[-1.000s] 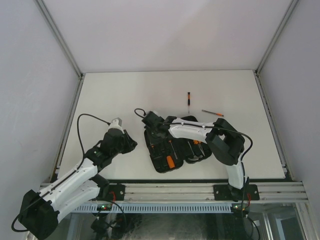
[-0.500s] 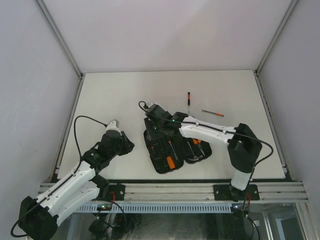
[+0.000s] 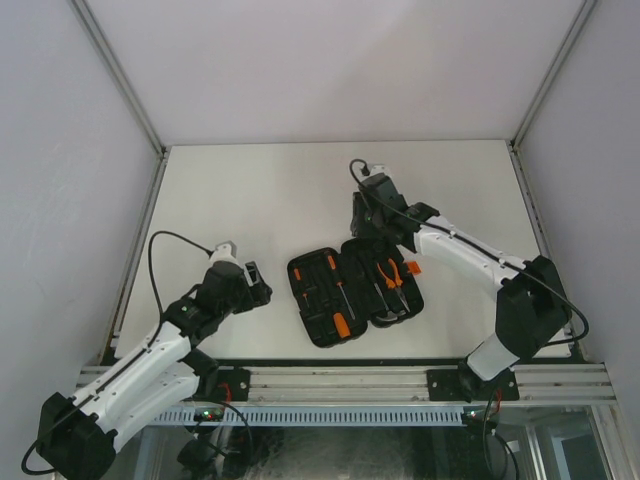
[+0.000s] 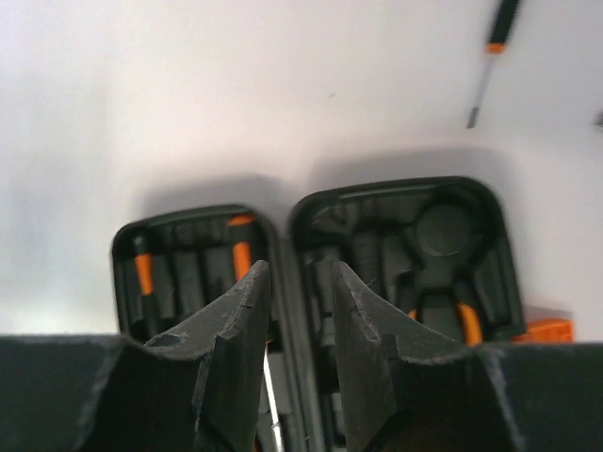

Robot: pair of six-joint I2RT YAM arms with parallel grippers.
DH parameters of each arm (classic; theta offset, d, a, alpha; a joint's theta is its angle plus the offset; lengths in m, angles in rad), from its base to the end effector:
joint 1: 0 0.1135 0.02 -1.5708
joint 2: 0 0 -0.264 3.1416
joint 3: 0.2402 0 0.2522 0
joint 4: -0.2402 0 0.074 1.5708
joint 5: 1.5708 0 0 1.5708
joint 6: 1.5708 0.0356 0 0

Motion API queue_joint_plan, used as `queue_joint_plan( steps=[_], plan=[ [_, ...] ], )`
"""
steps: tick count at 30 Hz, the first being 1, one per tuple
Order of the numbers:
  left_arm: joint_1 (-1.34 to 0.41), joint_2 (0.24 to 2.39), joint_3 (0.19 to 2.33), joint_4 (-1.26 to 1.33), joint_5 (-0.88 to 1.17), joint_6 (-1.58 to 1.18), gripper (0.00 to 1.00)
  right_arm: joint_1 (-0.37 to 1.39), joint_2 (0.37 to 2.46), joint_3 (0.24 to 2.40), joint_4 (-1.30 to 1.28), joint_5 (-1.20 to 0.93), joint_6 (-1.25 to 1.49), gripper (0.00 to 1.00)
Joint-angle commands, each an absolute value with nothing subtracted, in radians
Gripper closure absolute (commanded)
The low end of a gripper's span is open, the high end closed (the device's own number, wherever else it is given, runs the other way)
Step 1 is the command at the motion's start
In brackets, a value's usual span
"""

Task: Sort the tools into containers
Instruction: Pick up the screwdriver from the center of the board.

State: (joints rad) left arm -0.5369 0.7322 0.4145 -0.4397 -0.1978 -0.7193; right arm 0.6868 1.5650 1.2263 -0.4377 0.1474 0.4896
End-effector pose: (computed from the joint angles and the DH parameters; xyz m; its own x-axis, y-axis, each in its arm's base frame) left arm 0.1361 -0.0729 0.1956 -0.6937 -0.3389 -0.6356 -0.1040 0.9203 -0.3772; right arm 0.2719 0.2162 0.2762 -0.7350 -0.0011 -0.6780 -0.2272 0.9426 0.2447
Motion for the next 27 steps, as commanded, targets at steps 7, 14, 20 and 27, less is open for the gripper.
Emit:
queue_joint_plan(
  steps=[7, 14, 20, 27],
  plan=[
    [-0.530, 0.810, 0.563, -0.545, -0.313, -0.754, 0.05, 0.467, 1.684, 1.235, -0.267, 0.174, 0.474, 0.63],
    [-0.530, 0.853, 0.616, -0.679, -0.413, -0.764, 0.00, 0.380, 1.865, 1.333, -0.263, 0.135, 0.449, 0.61],
    [-0.530, 0.791, 0.614, -0.685, -0.423, -0.772, 0.00, 0.357, 1.991, 1.435, -0.281, 0.118, 0.421, 0.61],
    [-0.530, 0.747, 0.571, -0.643, -0.431, -0.796, 0.00, 0.351, 2.101, 1.569, -0.321, 0.103, 0.402, 0.62]
  ],
)
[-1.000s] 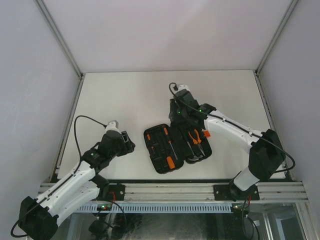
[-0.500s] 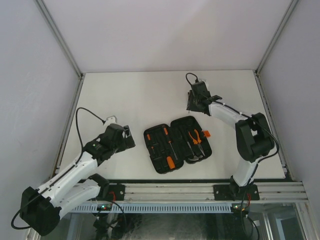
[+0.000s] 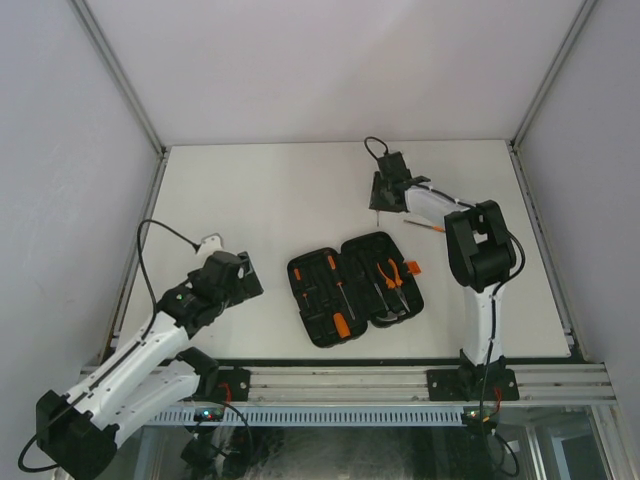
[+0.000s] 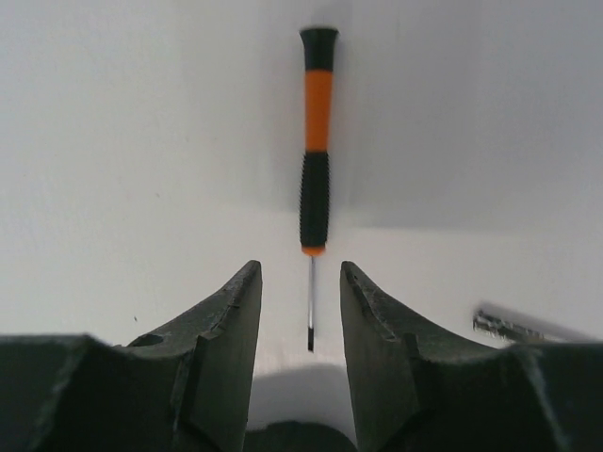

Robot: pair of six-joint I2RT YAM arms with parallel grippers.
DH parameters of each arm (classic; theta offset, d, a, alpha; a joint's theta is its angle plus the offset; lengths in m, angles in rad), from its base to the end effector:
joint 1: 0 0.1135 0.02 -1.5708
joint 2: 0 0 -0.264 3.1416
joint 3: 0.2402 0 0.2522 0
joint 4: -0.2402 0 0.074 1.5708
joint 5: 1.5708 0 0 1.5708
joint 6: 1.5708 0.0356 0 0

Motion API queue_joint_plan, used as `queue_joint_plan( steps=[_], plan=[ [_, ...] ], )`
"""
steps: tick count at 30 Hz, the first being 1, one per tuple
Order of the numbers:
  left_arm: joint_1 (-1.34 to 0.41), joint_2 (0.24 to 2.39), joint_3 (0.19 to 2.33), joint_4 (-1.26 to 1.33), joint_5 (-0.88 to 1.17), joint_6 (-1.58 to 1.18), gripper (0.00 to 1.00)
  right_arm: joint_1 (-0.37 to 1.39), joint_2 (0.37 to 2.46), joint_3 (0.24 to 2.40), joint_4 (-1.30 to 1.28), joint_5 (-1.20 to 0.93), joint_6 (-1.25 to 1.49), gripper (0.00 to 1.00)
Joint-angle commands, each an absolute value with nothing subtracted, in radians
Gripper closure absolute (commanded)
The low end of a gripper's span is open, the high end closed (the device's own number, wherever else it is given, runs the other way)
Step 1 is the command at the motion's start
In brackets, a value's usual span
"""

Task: Sort the tools into containers
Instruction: Pick up the screwdriver from the center of the board.

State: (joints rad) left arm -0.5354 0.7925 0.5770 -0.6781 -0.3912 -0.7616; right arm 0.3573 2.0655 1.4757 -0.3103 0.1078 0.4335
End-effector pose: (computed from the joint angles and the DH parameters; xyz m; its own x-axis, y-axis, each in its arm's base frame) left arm 0.1392 -0.0668 0.2244 -0.6688 -0.3450 -0.6586 -0.2699 0.9380 -0.2173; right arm 0.4232 0.1539 0.1738 -0.7858 0.1524 -0.5995 0.0496 0.9816 0.1846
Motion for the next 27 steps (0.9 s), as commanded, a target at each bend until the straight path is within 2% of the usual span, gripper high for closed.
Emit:
queue_joint_plan(
  steps=[1, 4, 15, 20, 27],
  plan=[
    [-0.529, 0.734, 0.561, -0.632, -0.427, -0.793, 0.00, 0.351, 2.115, 1.587, -0.332, 0.114, 0.400, 0.62],
    [-0.529, 0.739, 0.569, -0.637, -0.372, -0.730, 0.00, 0.346, 2.149, 1.637, -0.357, 0.126, 0.398, 0.62],
    [-0.529, 0.707, 0.562, -0.657, -0.385, -0.734, 0.00, 0.336, 2.253, 1.776, -0.466, 0.143, 0.388, 0.65],
    [-0.529, 0.731, 0.558, -0.654, -0.380, -0.733, 0.01, 0.333, 2.290, 1.818, -0.514, 0.122, 0.382, 0.73],
    [-0.528, 0.747, 0.559, -0.634, -0.367, -0.737, 0.00, 0.333, 2.299, 1.823, -0.553, 0.146, 0.359, 0.89]
  ],
)
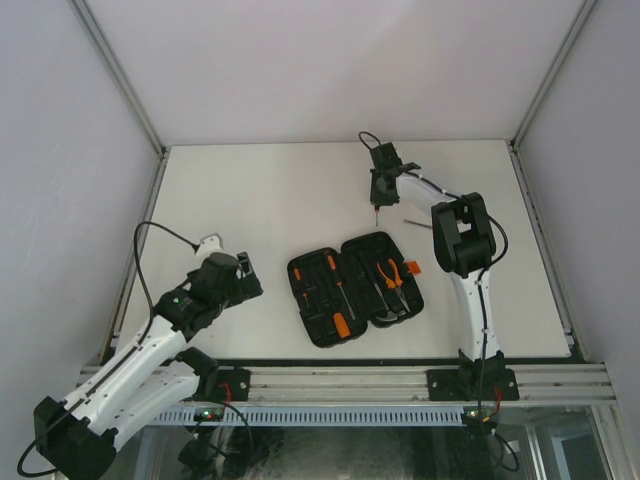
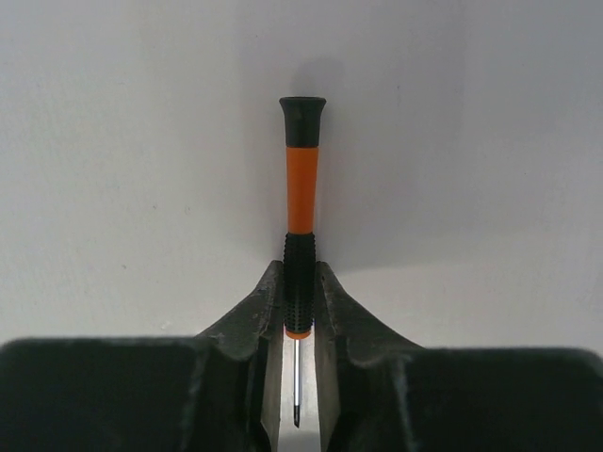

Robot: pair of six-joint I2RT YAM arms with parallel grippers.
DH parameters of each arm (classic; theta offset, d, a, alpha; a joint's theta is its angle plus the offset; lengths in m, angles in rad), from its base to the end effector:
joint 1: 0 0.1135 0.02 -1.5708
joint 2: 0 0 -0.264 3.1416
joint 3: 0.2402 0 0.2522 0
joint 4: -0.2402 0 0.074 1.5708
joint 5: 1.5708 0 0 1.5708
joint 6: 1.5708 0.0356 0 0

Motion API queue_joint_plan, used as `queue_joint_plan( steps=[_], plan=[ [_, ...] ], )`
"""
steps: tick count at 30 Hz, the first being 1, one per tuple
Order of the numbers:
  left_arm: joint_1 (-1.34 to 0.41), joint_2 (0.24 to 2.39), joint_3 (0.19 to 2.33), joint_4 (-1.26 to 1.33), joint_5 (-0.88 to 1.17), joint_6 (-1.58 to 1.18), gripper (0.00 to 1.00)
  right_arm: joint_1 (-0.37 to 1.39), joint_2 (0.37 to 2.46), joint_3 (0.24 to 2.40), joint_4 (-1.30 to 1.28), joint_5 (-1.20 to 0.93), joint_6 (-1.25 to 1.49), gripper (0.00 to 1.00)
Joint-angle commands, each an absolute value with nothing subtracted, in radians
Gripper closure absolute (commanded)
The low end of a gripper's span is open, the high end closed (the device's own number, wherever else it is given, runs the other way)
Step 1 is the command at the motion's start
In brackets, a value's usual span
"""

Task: Sort the tools into containers
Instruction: Pick up the screwdriver from the center of the board.

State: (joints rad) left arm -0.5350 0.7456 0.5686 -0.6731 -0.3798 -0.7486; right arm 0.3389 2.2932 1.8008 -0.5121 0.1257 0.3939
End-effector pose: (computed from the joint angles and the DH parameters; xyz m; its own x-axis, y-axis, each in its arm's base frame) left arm 0.1344 -0.0643 0.2281 -0.6526 -0.3480 -0.6731 -0.2472 0.9375 -0.2451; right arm 0.4706 0.1612 0.1564 -0.8372 0.1086 -0.5360 0.0595 0.9923 0.1082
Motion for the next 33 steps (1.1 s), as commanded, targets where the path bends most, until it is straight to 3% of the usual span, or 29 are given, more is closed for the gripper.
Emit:
queue_joint_plan(
  steps=[1, 8, 16, 23, 33],
  plan=[
    [-0.528, 0.751, 0.562, -0.636, -0.367, -0.740, 0.00, 0.333, 2.292, 1.816, -0.550, 0.149, 0.356, 0.91],
    [-0.528, 0.758, 0.578, -0.641, -0.366, -0.749, 0.00, 0.332, 2.160, 1.742, -0.475, 0.198, 0.318, 1.00],
    [-0.529, 0.759, 0.558, -0.604, -0.341, -0.755, 0.00, 0.331, 1.896, 1.627, -0.406, 0.226, 0.286, 1.00],
    [-0.529, 0.773, 0.559, -0.527, -0.282, -0.708, 0.00, 0.349, 1.631, 1.448, -0.374, 0.118, 0.305, 1.00],
    [-0.529, 0.830, 0.585, -0.394, -0.202, -0.678, 0.00, 0.524, 1.357, 1.199, -0.396, 0.042, 0.352, 1.00]
  ],
)
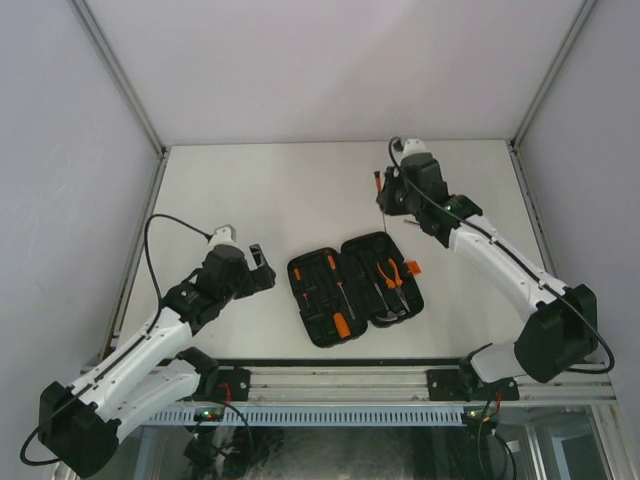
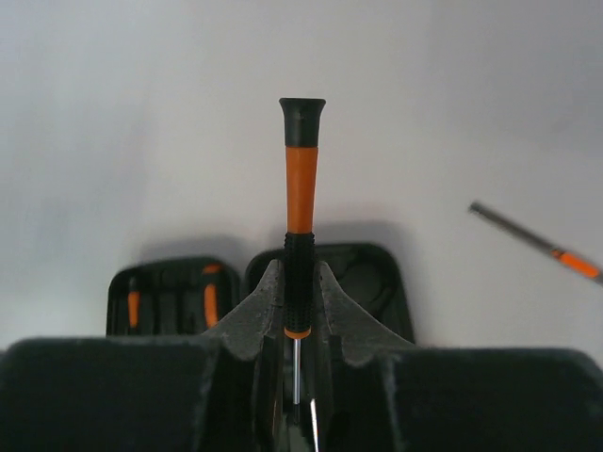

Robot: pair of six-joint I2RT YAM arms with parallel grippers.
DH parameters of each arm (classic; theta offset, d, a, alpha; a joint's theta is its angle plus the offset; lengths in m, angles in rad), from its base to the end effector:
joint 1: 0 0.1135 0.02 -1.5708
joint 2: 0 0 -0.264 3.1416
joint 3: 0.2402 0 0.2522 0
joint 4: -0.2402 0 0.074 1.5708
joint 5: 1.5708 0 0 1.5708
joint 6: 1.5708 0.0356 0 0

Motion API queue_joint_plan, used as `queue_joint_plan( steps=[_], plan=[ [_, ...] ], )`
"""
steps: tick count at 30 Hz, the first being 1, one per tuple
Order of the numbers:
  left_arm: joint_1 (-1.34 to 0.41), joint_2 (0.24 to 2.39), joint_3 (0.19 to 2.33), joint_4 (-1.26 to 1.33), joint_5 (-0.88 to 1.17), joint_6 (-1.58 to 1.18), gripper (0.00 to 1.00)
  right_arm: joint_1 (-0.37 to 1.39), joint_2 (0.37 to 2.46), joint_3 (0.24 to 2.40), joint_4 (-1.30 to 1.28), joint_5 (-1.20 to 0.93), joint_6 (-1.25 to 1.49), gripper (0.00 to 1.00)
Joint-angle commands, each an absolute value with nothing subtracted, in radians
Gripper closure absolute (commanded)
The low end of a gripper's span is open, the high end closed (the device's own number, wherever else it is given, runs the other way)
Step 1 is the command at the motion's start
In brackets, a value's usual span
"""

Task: Sort the tools into containers
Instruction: Pick up the screwdriver from the center of the board, then place the screwdriver in the storage box.

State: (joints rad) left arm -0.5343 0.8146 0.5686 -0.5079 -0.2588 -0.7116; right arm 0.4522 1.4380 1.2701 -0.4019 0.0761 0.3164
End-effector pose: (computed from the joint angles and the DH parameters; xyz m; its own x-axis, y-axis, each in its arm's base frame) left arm 0.1510 -0.0788 0.2299 -0.6628 -0.3414 -0.6665 -0.1335 0.9296 -0.3434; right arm 0.2969 0.1412 0.3343 -0.5788 0.0638 -0.8130 -0.2083 0.9523 0.2230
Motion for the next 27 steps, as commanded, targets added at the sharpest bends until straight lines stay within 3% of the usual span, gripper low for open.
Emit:
queue_joint_plan(
  steps=[1, 9, 27],
  plan=[
    [-0.529, 0.833, 0.580, -0.372, -0.192, -0.678, 0.00, 0.546, 1.339, 1.173, -0.392, 0.042, 0.363, 1.00],
    [-0.529, 0.869, 0.554, -0.243, -0.110, -0.688, 0.00, 0.716, 1.300, 1.043, -0.353, 0.040, 0.499, 1.00],
    [-0.529, 0.897, 0.472, -0.205, -0.120, -0.743, 0.00, 0.918, 1.602, 1.048, -0.171, -0.046, 0.663, 1.00]
  ],
)
